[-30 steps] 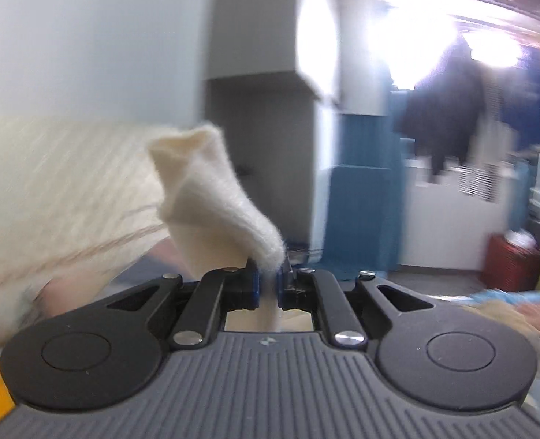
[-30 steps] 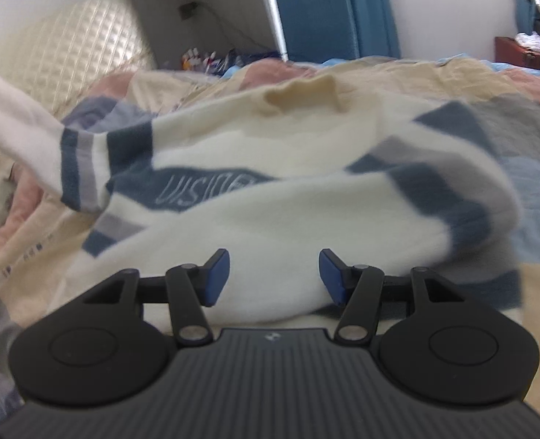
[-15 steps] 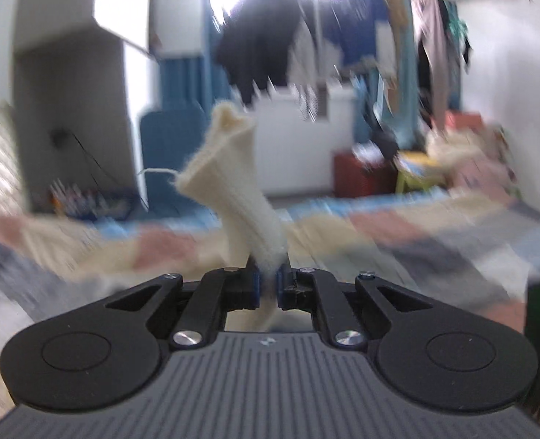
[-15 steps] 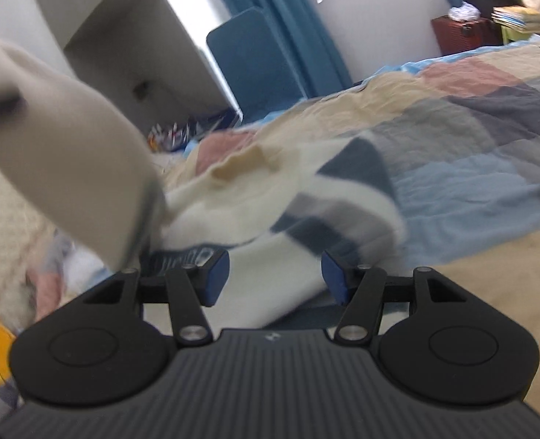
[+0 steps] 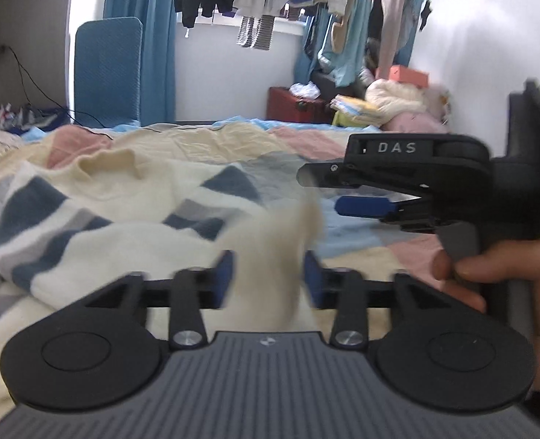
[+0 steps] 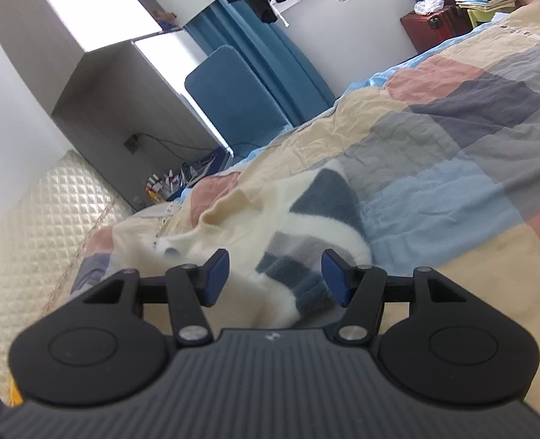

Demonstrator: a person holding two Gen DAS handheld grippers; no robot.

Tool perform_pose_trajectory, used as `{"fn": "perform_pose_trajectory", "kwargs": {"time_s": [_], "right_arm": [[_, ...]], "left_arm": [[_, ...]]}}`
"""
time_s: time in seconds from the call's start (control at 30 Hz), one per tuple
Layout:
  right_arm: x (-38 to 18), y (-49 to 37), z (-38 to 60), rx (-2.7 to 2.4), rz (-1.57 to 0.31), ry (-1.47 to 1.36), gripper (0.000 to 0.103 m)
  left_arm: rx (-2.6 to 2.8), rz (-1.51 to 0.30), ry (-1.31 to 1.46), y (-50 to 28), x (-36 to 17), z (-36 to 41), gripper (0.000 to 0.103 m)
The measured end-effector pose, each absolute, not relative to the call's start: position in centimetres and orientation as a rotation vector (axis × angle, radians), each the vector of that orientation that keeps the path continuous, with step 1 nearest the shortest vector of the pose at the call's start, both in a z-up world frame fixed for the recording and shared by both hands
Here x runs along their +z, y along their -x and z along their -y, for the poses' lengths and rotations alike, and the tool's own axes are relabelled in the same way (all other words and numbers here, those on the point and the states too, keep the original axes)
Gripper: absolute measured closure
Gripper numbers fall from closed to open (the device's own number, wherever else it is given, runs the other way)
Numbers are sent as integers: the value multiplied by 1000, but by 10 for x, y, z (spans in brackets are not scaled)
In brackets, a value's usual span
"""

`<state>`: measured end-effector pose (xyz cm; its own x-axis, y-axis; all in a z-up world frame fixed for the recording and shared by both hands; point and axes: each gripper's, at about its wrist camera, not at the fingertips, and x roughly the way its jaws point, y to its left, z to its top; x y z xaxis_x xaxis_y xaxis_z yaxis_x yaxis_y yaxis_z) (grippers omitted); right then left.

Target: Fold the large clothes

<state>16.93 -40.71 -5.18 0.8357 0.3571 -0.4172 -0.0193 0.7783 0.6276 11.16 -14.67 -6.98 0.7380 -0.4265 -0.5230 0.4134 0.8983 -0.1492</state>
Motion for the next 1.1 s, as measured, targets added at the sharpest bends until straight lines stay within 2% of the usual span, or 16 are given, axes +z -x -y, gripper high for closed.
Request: {"fn": "perform_pose_trajectory", "kwargs": {"time_s": [0.27,0.63,0.93,1.1], "right_arm": [[-39,-163,387,268,-531,-570,44],[-73,-185,309,352,-716,-414,45],[-95,-207,275,340,-758,-304,45],[-121,-220,263,319,-831,-272,45]], "left_arm": [[-394,-552,62,-103,-58,90,46],[-185,-655,227,-175,-116,-2,46],[-130,-744,329,-222,-169,-47,46],[-134,-762,348,-231,-172,-54,47]]}}
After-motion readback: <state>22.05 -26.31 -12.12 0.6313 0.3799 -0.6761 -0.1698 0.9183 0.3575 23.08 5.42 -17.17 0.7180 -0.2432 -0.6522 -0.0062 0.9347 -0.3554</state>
